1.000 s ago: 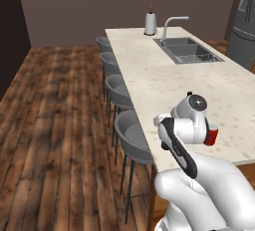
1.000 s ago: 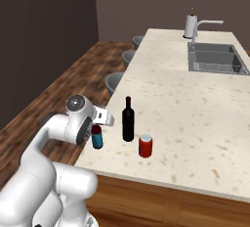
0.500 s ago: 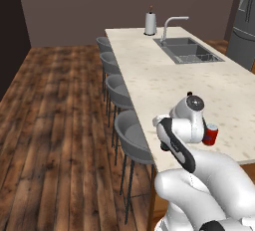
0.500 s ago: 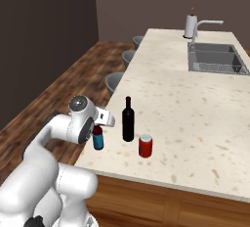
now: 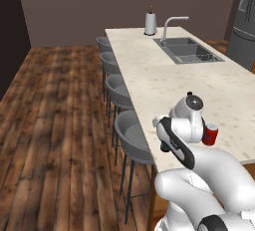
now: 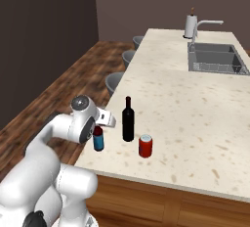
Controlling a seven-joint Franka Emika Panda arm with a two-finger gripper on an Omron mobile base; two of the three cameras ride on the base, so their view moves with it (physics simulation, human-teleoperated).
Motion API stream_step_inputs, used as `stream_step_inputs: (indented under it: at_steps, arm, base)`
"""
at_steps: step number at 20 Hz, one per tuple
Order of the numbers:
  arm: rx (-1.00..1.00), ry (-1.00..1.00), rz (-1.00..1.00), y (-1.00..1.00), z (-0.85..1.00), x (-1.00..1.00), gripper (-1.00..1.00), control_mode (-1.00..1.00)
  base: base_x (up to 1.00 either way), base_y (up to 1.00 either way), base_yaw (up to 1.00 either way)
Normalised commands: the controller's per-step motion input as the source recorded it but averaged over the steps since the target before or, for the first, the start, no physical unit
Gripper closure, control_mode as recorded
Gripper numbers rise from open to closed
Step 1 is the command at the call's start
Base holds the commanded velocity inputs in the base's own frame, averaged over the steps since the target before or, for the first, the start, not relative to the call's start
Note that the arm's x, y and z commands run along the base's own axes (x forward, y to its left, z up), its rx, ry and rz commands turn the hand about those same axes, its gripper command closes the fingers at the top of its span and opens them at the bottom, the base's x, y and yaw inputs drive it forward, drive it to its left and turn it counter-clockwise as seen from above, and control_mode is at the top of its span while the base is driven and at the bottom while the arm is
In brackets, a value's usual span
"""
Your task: Move the drinks to the dining counter.
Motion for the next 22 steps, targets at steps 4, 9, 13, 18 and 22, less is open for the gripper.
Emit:
stream_step_inputs:
  at_steps: [4,9,13,18,22]
  arm:
    - [0.0,0.0,0.0,0.01,-0.21,0.0,1.0,-1.0]
    - [0.0,0.0,0.0,0.03,-0.21,0.0,1.0,-1.0]
    - [0.0,0.0,0.0,0.0,0.0,0.0,1.0,-1.0]
    - [0.0,0.0,0.0,0.0,0.0,0.0,-1.0,-1.0]
    - [0.0,0.0,0.0,0.0,0.0,0.0,-1.0,-1.0]
  base:
    - [0.0,0.0,0.0]
    - [0.0,0.0,0.0]
    - [0.0,0.0,0.0]
    - [0.0,0.0,0.0]
    - [0.0,0.0,0.0]
